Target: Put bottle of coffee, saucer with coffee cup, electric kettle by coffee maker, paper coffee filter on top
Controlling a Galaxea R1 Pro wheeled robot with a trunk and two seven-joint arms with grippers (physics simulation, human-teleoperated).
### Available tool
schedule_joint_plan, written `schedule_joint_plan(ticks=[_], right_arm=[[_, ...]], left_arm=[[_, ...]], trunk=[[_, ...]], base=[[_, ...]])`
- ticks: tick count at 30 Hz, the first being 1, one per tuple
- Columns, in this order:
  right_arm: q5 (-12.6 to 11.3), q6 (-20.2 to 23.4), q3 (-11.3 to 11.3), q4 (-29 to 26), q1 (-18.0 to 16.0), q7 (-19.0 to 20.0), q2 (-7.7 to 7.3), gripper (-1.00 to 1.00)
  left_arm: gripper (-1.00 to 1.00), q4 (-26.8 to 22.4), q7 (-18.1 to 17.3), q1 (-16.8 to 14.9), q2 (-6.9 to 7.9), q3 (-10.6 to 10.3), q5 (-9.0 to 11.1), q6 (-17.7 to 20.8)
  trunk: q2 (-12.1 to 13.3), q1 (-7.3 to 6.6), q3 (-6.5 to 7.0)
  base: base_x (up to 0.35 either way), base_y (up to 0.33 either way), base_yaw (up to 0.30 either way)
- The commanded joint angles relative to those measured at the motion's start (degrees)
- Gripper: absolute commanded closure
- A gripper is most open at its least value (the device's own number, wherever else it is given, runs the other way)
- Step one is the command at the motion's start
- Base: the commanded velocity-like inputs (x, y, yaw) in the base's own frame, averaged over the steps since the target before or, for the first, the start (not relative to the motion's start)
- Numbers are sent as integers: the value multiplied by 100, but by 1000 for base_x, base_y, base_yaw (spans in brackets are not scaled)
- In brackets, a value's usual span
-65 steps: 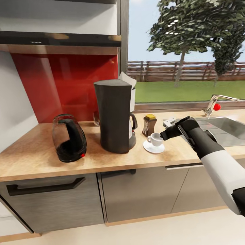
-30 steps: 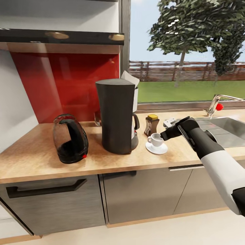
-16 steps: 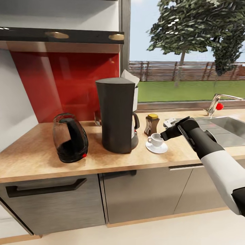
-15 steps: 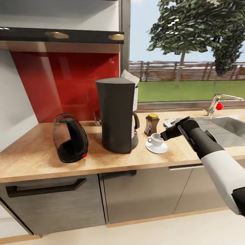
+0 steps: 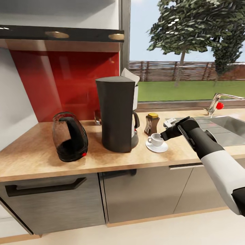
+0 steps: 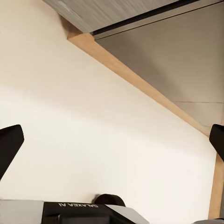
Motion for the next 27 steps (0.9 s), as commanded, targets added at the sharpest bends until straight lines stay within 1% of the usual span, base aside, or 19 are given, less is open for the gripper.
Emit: schedule_joint_plan(ticks=[1, 4, 8, 15, 18, 27], right_arm=[[58, 8, 14, -6, -6, 51, -4, 100], [58, 8, 12, -6, -5, 51, -4, 100], [59, 8, 13, -6, -5, 51, -5, 100], [59, 8, 14, -6, -5, 51, -4, 100], [58, 8, 14, -6, -3, 51, -4, 100], [58, 8, 13, -6, -4, 51, -4, 100]], left_arm=[[-100, 1, -22, -3, 1, 45, -23, 44], [-100, 1, -24, -3, 1, 45, -23, 44], [-100, 1, -21, -3, 1, 45, -23, 44], [-100, 1, -22, -3, 1, 45, -23, 44], [-100, 1, -21, -3, 1, 45, -23, 44], [-100, 1, -25, -3, 1, 45, -23, 44]], trunk=[[-3, 0, -6], [-3, 0, -6], [-163, 87, -78], [-163, 87, -78], [-284, 153, -132], [-284, 153, -132]], base=[[0, 0, 0], [0, 0, 0], [0, 0, 0], [0, 0, 0], [0, 0, 0], [0, 0, 0]])
